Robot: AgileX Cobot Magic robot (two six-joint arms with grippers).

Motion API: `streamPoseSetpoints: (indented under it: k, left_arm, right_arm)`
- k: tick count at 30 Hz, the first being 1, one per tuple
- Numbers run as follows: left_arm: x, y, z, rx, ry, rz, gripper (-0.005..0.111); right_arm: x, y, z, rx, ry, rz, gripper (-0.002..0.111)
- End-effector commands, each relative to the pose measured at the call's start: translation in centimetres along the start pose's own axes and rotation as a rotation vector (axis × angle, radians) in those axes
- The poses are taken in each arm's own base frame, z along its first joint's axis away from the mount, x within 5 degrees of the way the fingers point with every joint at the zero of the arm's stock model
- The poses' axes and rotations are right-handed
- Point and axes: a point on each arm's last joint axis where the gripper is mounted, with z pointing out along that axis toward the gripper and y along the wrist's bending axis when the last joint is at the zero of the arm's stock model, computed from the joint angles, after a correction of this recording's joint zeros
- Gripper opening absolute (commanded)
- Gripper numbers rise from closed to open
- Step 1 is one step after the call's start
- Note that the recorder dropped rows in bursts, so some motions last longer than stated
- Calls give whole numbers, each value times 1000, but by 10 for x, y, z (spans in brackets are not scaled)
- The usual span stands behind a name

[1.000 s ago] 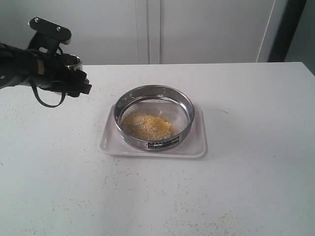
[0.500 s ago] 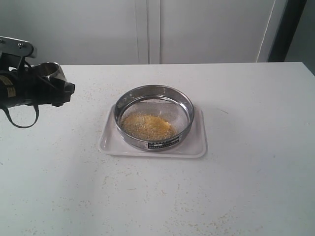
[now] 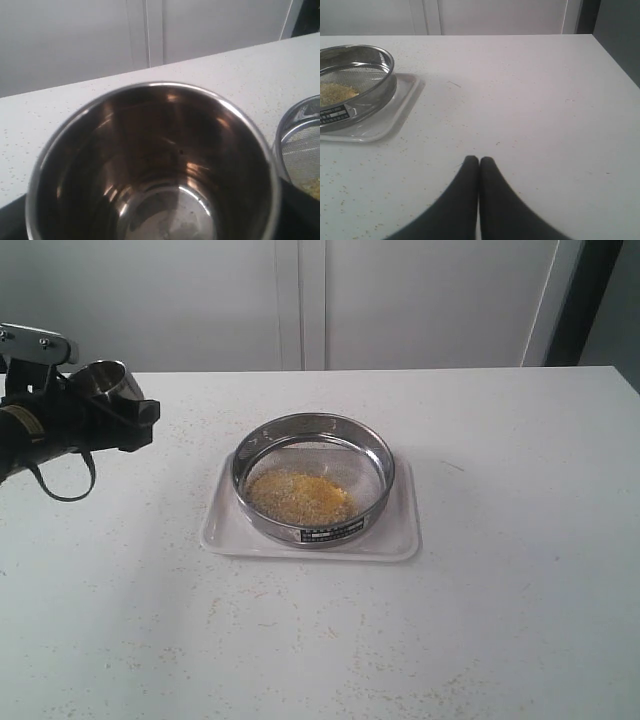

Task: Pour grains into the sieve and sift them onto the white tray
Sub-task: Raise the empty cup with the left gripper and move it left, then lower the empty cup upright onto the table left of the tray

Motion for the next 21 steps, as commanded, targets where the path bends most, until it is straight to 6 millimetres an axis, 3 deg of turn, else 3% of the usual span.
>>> streamPoseSetpoints:
  k: [1, 10, 21]
  left_arm:
    - [8, 4, 8, -18, -58, -64, 0]
    - [46, 7, 33, -17, -7, -28, 0]
    - [66, 14, 75, -17, 23, -6, 0]
  right_arm:
    - [1, 0, 0, 2, -13, 5, 0]
    - [1, 0, 0, 2, -13, 6, 0]
    - [1, 0, 0, 2, -13, 6, 0]
